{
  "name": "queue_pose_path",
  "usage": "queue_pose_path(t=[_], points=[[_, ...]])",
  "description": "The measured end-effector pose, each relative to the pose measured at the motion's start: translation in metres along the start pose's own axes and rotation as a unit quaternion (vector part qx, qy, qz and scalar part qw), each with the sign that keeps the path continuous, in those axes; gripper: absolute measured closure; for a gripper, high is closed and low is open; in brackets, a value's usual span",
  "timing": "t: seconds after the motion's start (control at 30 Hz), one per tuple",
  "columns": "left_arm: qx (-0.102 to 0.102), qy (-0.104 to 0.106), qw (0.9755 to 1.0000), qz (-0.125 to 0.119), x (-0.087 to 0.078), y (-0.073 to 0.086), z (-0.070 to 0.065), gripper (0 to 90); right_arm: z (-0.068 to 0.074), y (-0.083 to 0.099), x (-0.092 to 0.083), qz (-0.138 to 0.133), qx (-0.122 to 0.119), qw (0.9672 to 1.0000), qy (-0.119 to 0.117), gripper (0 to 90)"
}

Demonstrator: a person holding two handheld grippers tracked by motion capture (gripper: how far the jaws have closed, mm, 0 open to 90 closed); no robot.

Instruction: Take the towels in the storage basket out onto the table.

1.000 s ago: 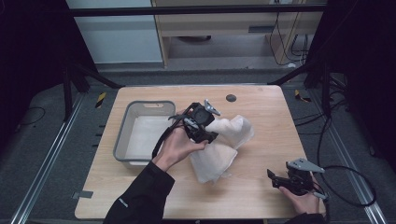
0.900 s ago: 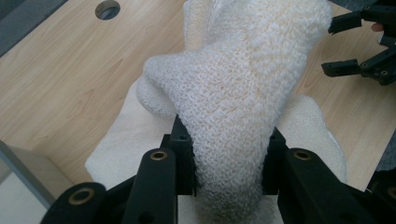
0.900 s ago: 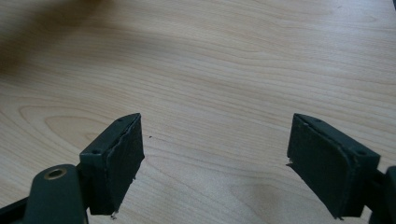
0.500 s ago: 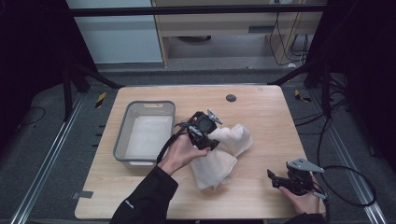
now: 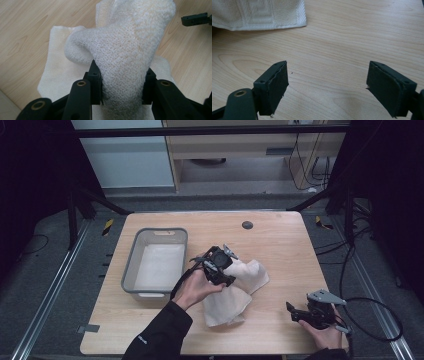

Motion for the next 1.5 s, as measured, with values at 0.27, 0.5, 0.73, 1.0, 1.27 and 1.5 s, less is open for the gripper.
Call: queue_pose_path(t=[0.27,0.5,0.73,1.0,1.27,1.5], points=[[-0.003,0.010,0.9999,0.003,0.008,0.009,0.004,56.1,0.000,0.000,0.000,0.002,0.000,1.0000,0.000,17.2],[0.002,0.010,0.9999,-0.003,0.006,0.013,0.006,44.8,0.000,0.000,0.001,0.002,-0.001,1.0000,-0.001,17.1],[0.004,0.010,0.9998,-0.015,0.001,0.015,0.007,34.4,0.001,0.000,0.001,0.003,-0.001,1.0000,-0.002,17.0],[0.015,0.001,0.9983,-0.056,-0.023,0.020,0.005,28.6,0.000,0.001,0.001,0.004,-0.003,1.0000,0.000,16.7],[0.011,-0.017,0.9932,-0.115,-0.050,0.034,0.009,23.7,0.000,0.001,0.001,0.005,-0.004,1.0000,0.001,16.3],[-0.004,-0.031,0.9898,-0.139,-0.064,0.053,0.017,23.8,0.000,0.000,0.000,0.006,0.001,1.0000,0.000,16.2]])
Point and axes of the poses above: each handheld gripper's, and its own axes: x roughly forward along the jaws, y roughly out of its underside, z roughly to its left, the point moved 2 cm from there along x, roughly forward along the jaws, and after that the axes turned 3 degrees about y, right-handed, at the moved point
